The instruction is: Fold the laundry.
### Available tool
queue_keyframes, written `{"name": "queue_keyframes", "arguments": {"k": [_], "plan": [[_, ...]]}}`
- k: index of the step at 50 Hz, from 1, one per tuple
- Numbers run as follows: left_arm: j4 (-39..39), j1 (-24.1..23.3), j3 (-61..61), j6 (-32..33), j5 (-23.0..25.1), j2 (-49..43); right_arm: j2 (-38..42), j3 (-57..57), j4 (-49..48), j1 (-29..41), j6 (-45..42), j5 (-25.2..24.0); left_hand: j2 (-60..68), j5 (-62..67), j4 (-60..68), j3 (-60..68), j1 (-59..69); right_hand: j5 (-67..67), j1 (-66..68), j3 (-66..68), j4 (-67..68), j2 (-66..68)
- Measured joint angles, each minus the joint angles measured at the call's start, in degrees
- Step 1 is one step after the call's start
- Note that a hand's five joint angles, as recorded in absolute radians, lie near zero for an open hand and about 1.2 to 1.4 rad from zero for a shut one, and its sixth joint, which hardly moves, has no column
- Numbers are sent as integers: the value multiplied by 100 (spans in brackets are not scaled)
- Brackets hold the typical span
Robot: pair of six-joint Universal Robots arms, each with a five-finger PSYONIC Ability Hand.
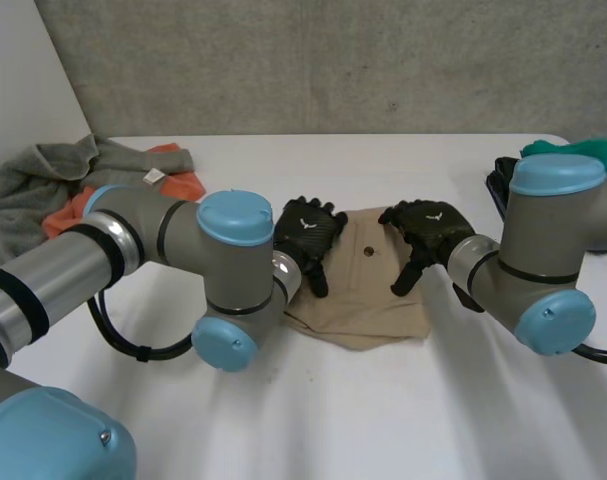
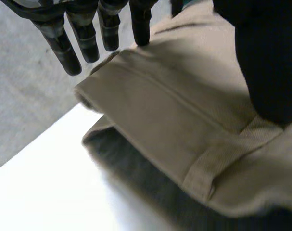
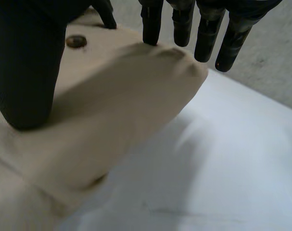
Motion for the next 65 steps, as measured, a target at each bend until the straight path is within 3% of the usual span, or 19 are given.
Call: {"name": "queue_keyframes", "arguments": {"k": [6,10,22,32,37,47,48,50,56,65], "plan": [[-111,22,198,666,-587,-178,425,-305,36,-5,-255,17,0,0,0,0,-1,0,-243,0,0,0],[-165,23,276,958,-723,-288,715,-548,34,-8,-414,34,0,0,0,0,-3,0,-260,-2,0,0],[-211,-7,248,1031,-413,-313,902,-796,57,4,-721,42,0,0,0,0,-3,0,-260,0,0,0],[-156,56,133,810,-142,603,-241,-571,54,-34,-681,43,0,-1,0,0,-5,-22,-260,0,0,0],[-157,204,-231,453,177,1327,-961,-191,42,-70,-685,116,0,-3,0,0,-5,-24,-260,0,0,0],[-152,523,-1645,-464,1442,2936,-1912,1327,-512,-44,-695,371,0,-6,0,0,-5,-24,-260,0,0,0],[-144,651,-2103,-683,1957,3353,-2073,1929,-944,18,-706,397,0,-6,0,0,-5,-24,-260,0,0,0],[-139,742,-2420,-811,2324,3631,-2139,2372,-1329,108,-722,402,0,-6,0,0,-5,-25,-260,0,0,0],[-108,869,-2978,-933,2852,4115,-1880,3242,-2445,635,-783,411,0,-6,0,0,-5,-24,-260,0,0,0],[54,874,-3213,-916,2858,4243,-917,3213,-3305,1059,-1057,448,0,-6,0,0,-5,-28,-260,0,0,0]]}}
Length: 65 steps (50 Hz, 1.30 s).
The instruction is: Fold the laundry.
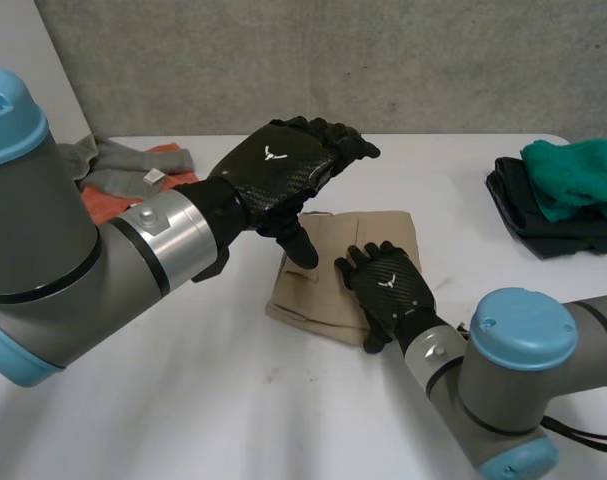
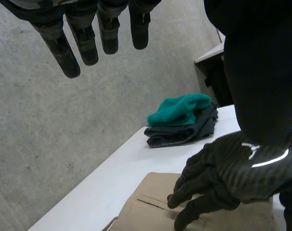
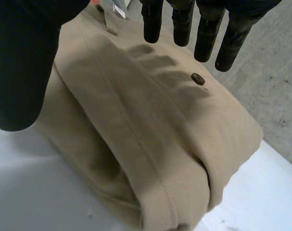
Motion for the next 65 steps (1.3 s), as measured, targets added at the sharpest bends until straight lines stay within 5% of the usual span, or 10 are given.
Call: {"name": "queue_keyframes", "arguments": {"k": [14,21,26,40,49,54,65], "plan": [[60,-15,2,1,-33,6,851,-1057,-402,-27,-421,146,0,0,0,0,0,304,494,412,274,364],[79,-10,-89,0,-31,38,1178,-1501,-194,-35,-407,111,0,0,0,0,0,1599,1935,2210,2083,2192],[134,-7,-157,1,-31,61,1344,-1829,64,-57,-367,14,0,0,0,0,0,4114,3856,4863,5011,5085],[175,52,-194,2,-36,231,1294,-2623,398,-687,-401,-433,0,0,0,0,0,4375,4134,5463,5438,5320],[172,150,-222,0,-40,386,984,-3509,350,-1482,-382,-1261,0,0,0,0,0,4659,4208,5475,5438,5372],[173,186,-298,0,-40,496,889,-4403,319,-2263,-290,-2111,0,0,0,0,0,4677,4208,5491,5455,5372],[174,187,-366,0,-41,582,1762,-6028,-109,-3824,599,-3100,0,0,0,0,0,4678,4208,5503,5489,5372]]}}
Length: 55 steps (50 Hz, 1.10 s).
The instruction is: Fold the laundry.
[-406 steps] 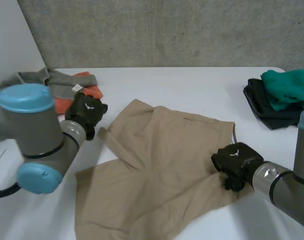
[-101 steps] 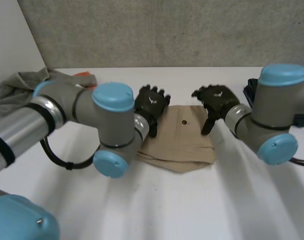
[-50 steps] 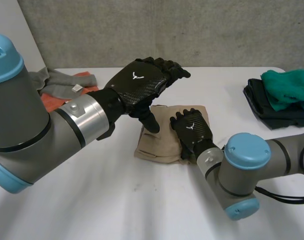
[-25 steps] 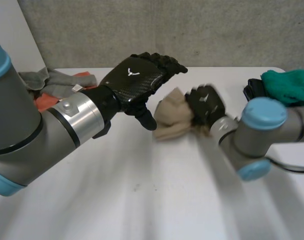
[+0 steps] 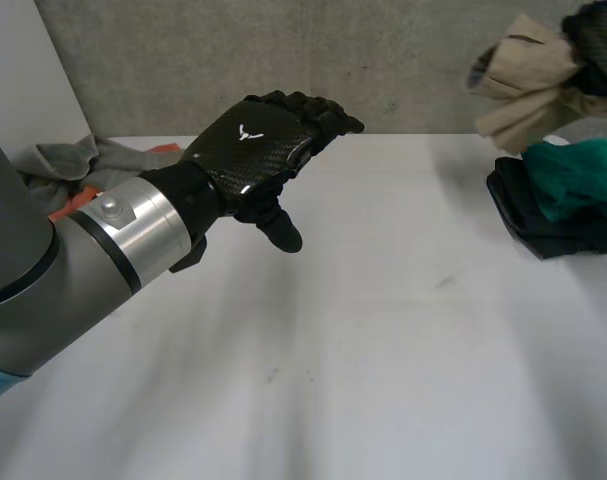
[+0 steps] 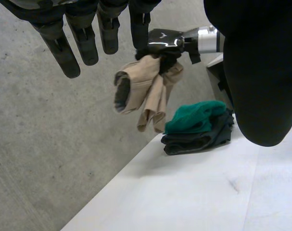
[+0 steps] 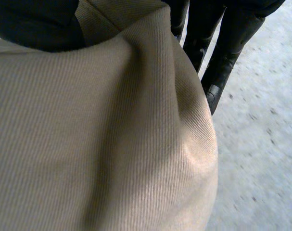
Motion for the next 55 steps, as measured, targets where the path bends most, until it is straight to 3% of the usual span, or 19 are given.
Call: {"name": "queue_keyframes", "arguments": {"k": [5,13,21,28,31,34,35,38,49,52,55], "plan": [[-1,-1,-6,0,-3,-1,251,-125,-296,-274,157,-258,0,0,0,0,0,0,7,0,0,0],[-1,-13,-64,2,-113,-10,1257,321,-1403,-1031,575,-1064,0,0,0,0,0,86,24,0,0,0],[-1,-33,-101,8,-297,-30,1381,1055,-1946,-1347,659,-1737,0,0,0,0,0,240,24,58,3,54],[-1,-38,-145,15,-332,-7,1313,1289,-2094,-1598,900,-1925,0,0,0,0,-1,309,24,77,4,54],[-1,-41,-147,17,-331,8,1255,1321,-2076,-1652,1002,-1903,0,0,0,0,0,-804,-562,-1404,-1511,-1369],[-1,-43,-130,15,-327,32,1083,1407,-1955,-1717,1080,-1769,0,0,0,0,0,-2778,-2411,-3462,-3600,-3462],[-1,-43,-125,14,-327,37,1033,1432,-1911,-1731,1087,-1722,0,0,0,0,0,-2778,-2411,-3462,-3600,-3462],[-1,-51,-99,8,-325,64,719,1602,-1569,-1787,1098,-1411,0,0,0,0,0,-4393,-3729,-5182,-5259,-5079],[0,-123,-31,-1,-322,164,-896,2590,427,-1984,940,-696,0,0,0,0,0,-4632,-3944,-5494,-5486,-5369],[1,-161,-23,-1,-319,186,-1375,2855,1331,-2221,648,-518,0,0,0,0,0,-4632,-3945,-5494,-5486,-5369],[4,-188,-13,-1,-315,196,-1761,2874,2373,-2578,-132,-44,0,0,0,0,0,-4632,-3945,-5494,-5486,-5369]]}}
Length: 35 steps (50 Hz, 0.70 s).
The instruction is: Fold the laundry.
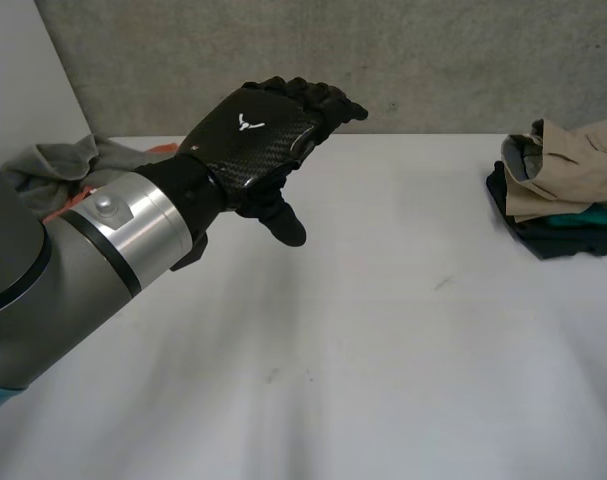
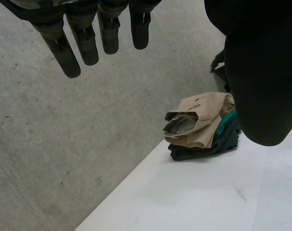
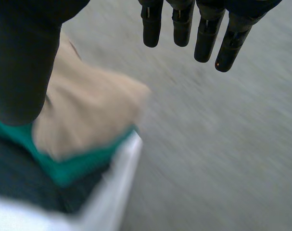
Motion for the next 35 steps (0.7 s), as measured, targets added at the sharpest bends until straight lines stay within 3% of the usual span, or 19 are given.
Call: {"name": "queue_keyframes", "arguments": {"k": [6,9,11,16,23,30,35], "plan": [[18,-4,74,1,2,1,-322,-694,968,-331,-1879,1720,0,0,0,0,0,0,0,0,0,0],[73,20,147,5,-9,-2,-421,-1013,665,55,-2322,2386,0,0,0,0,0,0,0,0,0,0],[140,54,206,9,-44,-7,-562,-1043,234,487,-2304,2572,0,0,0,0,0,0,0,0,0,0],[396,301,389,29,-366,-37,-1253,-363,-1084,1665,-1618,2430,0,0,0,0,0,0,0,0,0,0],[921,1246,800,168,-1194,-524,-2124,1617,-2706,3585,-588,1550,0,0,0,0,0,0,0,0,0,0],[1154,2452,1581,985,-1376,-1904,-2082,3040,-3049,5027,-654,1244,0,0,0,0,0,0,0,0,0,0],[1168,3085,2303,1847,-1305,-3142,-1770,3473,-2717,5306,-991,1320,0,0,0,0,0,0,0,0,0,0]]}}
